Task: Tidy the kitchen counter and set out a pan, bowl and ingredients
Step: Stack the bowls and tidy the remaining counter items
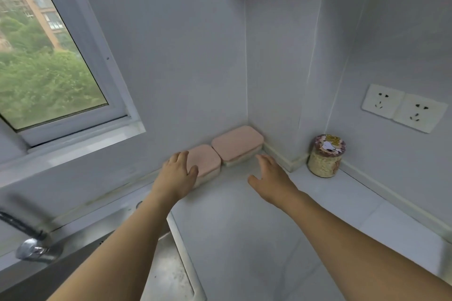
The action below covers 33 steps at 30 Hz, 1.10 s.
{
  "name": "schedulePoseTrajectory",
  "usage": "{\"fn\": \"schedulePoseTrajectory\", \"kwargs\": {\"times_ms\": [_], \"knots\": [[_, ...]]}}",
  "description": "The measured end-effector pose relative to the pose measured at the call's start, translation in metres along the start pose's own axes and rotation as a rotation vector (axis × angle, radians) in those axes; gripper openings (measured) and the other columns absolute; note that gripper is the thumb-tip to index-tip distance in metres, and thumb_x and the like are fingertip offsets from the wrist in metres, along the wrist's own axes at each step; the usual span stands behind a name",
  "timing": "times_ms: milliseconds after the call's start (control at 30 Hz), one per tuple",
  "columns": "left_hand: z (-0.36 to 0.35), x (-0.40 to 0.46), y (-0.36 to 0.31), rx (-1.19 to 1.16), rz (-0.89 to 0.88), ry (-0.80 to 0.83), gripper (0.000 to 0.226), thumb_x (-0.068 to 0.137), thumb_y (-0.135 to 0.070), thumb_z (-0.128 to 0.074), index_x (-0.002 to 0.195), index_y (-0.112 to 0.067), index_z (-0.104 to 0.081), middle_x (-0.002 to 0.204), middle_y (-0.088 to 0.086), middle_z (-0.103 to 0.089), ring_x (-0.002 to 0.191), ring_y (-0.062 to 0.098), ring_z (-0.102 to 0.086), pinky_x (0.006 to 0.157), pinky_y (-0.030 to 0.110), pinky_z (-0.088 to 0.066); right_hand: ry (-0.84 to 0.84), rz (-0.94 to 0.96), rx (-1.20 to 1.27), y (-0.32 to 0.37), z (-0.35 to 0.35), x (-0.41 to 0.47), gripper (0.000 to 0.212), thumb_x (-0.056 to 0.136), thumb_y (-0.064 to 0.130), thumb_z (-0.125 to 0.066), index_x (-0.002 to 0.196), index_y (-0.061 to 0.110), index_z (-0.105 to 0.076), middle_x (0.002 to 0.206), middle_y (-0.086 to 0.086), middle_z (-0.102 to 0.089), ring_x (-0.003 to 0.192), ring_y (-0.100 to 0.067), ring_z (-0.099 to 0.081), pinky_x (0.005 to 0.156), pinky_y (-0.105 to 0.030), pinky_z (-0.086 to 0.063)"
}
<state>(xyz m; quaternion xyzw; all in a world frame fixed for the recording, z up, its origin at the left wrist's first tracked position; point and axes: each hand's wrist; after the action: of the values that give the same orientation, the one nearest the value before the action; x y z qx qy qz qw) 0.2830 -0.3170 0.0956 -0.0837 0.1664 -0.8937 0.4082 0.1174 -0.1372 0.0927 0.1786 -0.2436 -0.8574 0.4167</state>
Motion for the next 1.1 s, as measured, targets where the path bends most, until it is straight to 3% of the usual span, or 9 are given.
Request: {"fn": "schedulePoseTrajectory", "kwargs": {"times_ms": [267, 567, 733, 800, 900, 1100], "knots": [[-0.024, 0.07, 0.066, -0.112, 0.214, 0.036, 0.05, 0.099, -0.025, -0.039, 0.145, -0.006, -0.032, 0.146, 0.017, -0.039, 0.132, 0.033, -0.038, 0.107, 0.037, -0.031, 0.164, -0.118, 0.137, 0.024, -0.049, 0.083, 0.065, 0.098, 0.039, -0.044, 0.153, 0.015, -0.02, 0.159, -0.003, -0.019, 0.143, -0.022, -0.025, 0.115, -0.035, -0.024], [-0.087, 0.122, 0.126, -0.379, 0.437, 0.082, 0.055, 0.099, -0.019, -0.046, 0.147, 0.001, -0.028, 0.148, 0.022, -0.036, 0.135, 0.035, -0.038, 0.108, 0.036, -0.03, 0.194, -0.263, 0.411, 0.039, -0.112, 0.175, 0.049, 0.094, 0.028, -0.051, 0.141, 0.016, -0.041, 0.138, -0.001, -0.05, 0.126, -0.022, -0.047, 0.096, -0.025, -0.036], [-0.107, 0.146, 0.141, -0.532, 0.513, -0.045, 0.045, 0.094, -0.016, -0.051, 0.134, 0.0, -0.039, 0.133, 0.022, -0.049, 0.121, 0.038, -0.048, 0.099, 0.042, -0.041, 0.12, -0.414, 0.558, 0.041, -0.146, 0.213, 0.052, 0.09, 0.026, -0.056, 0.138, 0.01, -0.044, 0.134, -0.006, -0.055, 0.122, -0.026, -0.052, 0.105, -0.036, -0.041], [-0.116, 0.153, 0.149, -0.538, 0.531, -0.062, 0.041, 0.092, -0.011, -0.05, 0.132, -0.002, -0.041, 0.125, 0.021, -0.056, 0.113, 0.039, -0.053, 0.091, 0.041, -0.044, 0.083, -0.466, 0.596, 0.043, -0.16, 0.226, 0.055, 0.092, 0.026, -0.055, 0.141, 0.009, -0.04, 0.137, -0.006, -0.052, 0.124, -0.027, -0.051, 0.106, -0.034, -0.039], [-0.128, 0.152, 0.158, -0.515, 0.545, -0.034, 0.039, 0.095, -0.012, -0.045, 0.133, -0.007, -0.045, 0.12, 0.02, -0.061, 0.107, 0.039, -0.057, 0.079, 0.036, -0.041, -0.005, -0.512, 0.58, 0.044, -0.174, 0.236, 0.053, 0.093, 0.022, -0.054, 0.141, 0.005, -0.037, 0.137, -0.011, -0.051, 0.122, -0.029, -0.052, 0.1, -0.031, -0.041], [-0.139, 0.153, 0.162, -0.654, 0.594, -0.075, 0.036, 0.095, -0.01, -0.043, 0.13, -0.007, -0.049, 0.119, 0.017, -0.062, 0.106, 0.037, -0.057, 0.078, 0.032, -0.039, -0.097, -0.551, 0.511, 0.037, -0.188, 0.24, 0.044, 0.093, 0.014, -0.053, 0.135, 0.008, -0.04, 0.129, -0.013, -0.056, 0.112, -0.032, -0.057, 0.091, -0.034, -0.046]]}}
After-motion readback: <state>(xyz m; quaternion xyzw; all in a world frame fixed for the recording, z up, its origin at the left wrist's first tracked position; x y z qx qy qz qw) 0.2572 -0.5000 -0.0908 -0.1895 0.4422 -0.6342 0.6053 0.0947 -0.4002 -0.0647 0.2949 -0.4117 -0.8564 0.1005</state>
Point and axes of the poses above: each hand's wrist, its own x-axis towards the middle knuckle, its own z-axis out of the back of the hand, y = z × x
